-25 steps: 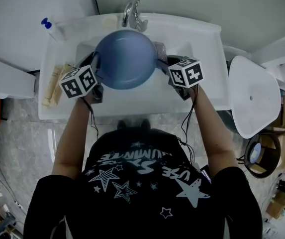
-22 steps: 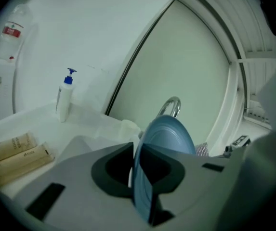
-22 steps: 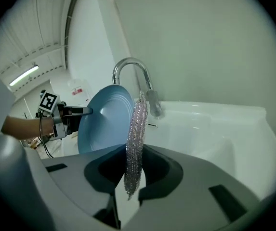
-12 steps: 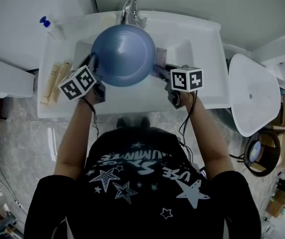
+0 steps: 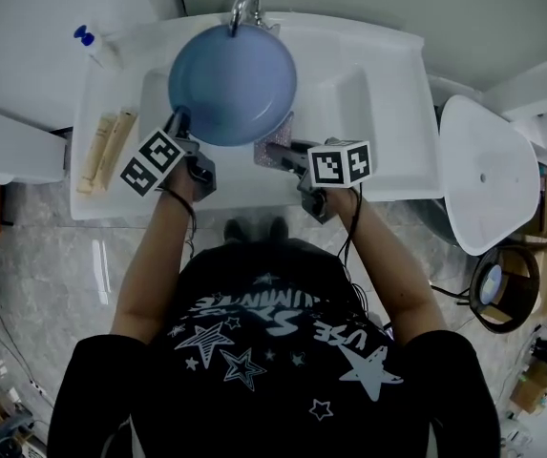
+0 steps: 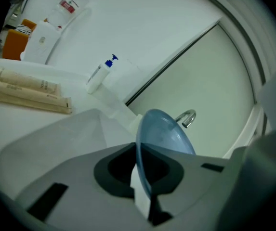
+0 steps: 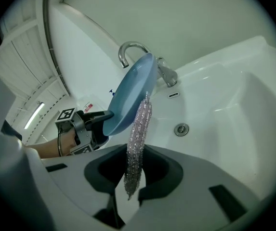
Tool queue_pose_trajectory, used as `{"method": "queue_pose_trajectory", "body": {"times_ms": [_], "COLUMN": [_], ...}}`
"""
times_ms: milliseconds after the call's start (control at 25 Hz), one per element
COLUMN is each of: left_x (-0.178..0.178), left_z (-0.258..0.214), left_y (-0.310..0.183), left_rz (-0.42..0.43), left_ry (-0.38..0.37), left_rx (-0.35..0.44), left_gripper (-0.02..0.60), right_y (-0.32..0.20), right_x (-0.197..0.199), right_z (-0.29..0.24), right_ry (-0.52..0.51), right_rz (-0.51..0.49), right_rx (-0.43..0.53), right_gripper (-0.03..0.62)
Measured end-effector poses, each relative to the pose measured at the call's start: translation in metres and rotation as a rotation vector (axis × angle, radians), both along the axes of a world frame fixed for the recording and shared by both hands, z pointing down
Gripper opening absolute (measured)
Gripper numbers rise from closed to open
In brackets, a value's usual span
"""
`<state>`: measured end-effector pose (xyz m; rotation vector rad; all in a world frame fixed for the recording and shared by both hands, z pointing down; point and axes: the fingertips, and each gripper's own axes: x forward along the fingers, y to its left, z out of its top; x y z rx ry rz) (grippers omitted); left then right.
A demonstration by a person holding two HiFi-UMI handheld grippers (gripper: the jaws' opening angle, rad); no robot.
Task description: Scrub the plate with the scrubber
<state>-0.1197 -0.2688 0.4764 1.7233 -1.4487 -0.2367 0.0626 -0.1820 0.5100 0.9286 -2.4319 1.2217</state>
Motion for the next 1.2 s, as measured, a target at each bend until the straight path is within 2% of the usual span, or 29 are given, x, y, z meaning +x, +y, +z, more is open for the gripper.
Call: {"method": "queue_pose_trajectory", "body": {"times_ms": [320,520,680,920,1080,1200], "left_x": [-0.002,-0.001,-0.004,0.004,0.015,0.015], "left_z": [0.021,0.028,0.037,0.042,0.038,0.037], "left_y": [0.017,0.022,0.027,0.032,0.035,0.035], "left_rz": [-0.105,-0.14,-0.174,-0.191,-0.151,-0.132], "left_ry": [0.126,0.195,0.265,0.434,0.453,0.458], "left_rx": [-0.091,-0.133,-0.173,-0.19,-0.188,-0.188], "left_gripper": [0.026,0.026,0.026,0.026,0.026,0.026], "right_y": [0.016,0.028,0.03,0.036,0.031,0.026], "right_x": [-0.04,-0.069,-0.081,-0.102,-0.098,-0.09], "right_z": [0.014,0.021,0.022,0.016,0.017,0.011], "right_ry": [0.07,0.169,0.214,0.086,0.051,-0.018], "right_rz": [-0.114,-0.25,-0.3,-0.314,-0.268,-0.216], "right_rx": [-0.027,0.018,0.052,-0.034,-0.049,-0.066], "right_gripper": [0.083,0.083,0.083,0.083,0.083,0.083]}}
